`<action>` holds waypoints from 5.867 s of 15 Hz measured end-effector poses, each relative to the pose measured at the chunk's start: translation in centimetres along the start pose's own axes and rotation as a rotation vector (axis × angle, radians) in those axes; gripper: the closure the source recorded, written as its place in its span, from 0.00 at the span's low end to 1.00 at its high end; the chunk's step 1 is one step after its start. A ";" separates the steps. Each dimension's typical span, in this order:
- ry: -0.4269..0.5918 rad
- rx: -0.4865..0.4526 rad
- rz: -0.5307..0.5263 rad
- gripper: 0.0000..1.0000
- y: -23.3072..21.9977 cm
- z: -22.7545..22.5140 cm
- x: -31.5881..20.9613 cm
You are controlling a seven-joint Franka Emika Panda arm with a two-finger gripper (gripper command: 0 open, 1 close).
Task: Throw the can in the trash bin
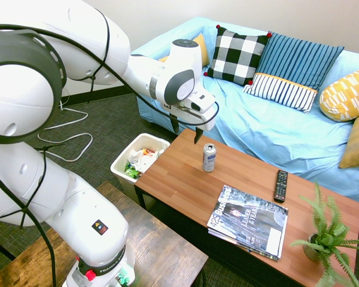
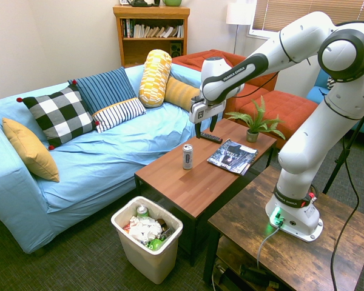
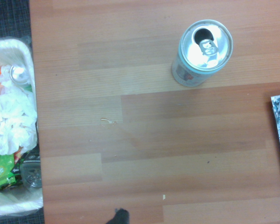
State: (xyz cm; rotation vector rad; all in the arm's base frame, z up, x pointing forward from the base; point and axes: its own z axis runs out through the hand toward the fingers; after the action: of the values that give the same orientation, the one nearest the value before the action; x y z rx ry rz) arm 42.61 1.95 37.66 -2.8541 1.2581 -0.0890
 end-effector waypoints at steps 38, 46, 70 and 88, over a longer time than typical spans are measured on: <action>-0.072 -0.006 0.122 0.00 -7.7 19.7 13.0; -0.094 -0.030 0.124 1.00 -7.3 20.2 12.8; 0.030 0.034 -0.135 1.00 -18.9 8.8 -5.5; -0.012 -0.040 -0.316 0.00 -26.3 18.3 -16.7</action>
State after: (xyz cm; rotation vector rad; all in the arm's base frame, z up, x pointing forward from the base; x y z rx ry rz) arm 51.90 31.98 19.80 -3.0566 0.8058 -0.0518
